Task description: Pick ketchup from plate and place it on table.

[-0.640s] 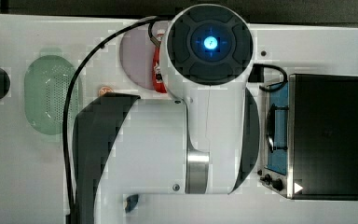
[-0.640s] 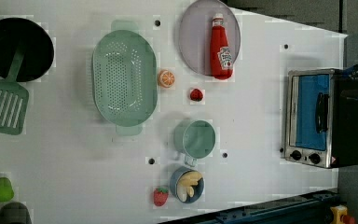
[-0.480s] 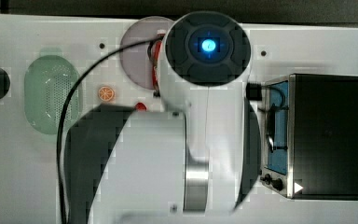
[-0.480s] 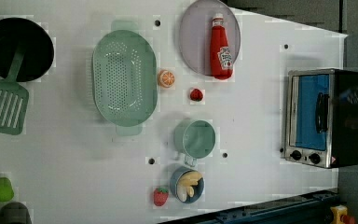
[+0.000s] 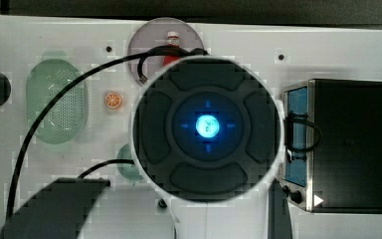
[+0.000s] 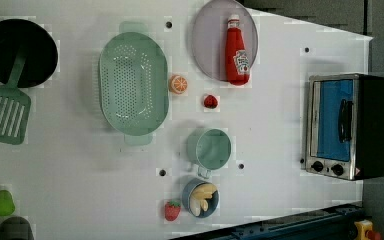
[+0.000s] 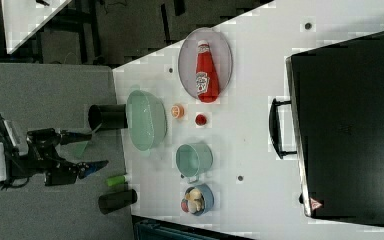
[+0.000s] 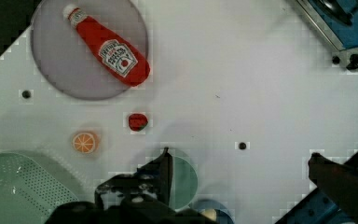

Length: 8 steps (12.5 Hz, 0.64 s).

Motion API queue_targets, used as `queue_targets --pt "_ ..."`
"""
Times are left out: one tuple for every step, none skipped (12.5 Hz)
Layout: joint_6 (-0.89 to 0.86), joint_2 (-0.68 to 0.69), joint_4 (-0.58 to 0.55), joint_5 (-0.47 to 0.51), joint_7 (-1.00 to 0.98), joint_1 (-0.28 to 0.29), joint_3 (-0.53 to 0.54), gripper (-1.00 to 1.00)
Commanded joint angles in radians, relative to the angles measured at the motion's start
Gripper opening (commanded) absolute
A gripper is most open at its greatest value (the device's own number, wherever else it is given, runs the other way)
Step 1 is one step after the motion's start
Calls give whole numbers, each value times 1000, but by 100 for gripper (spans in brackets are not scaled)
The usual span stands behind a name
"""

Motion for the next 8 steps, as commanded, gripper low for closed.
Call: queue_targets --pt "60 161 -27 -1 -125 7 9 100" --pt "92 200 -27 -1 -174 10 14 100" --pt "123 241 -26 -1 -227 13 18 100" --pt "147 284 -26 -1 -284 16 23 100" --pt "180 328 -24 -1 -339 22 25 100" --pt "213 370 -24 -2 -390 27 25 100" --pt "253 410 -23 -2 -425 32 25 100" --pt "296 448 -23 -4 -443 36 25 100"
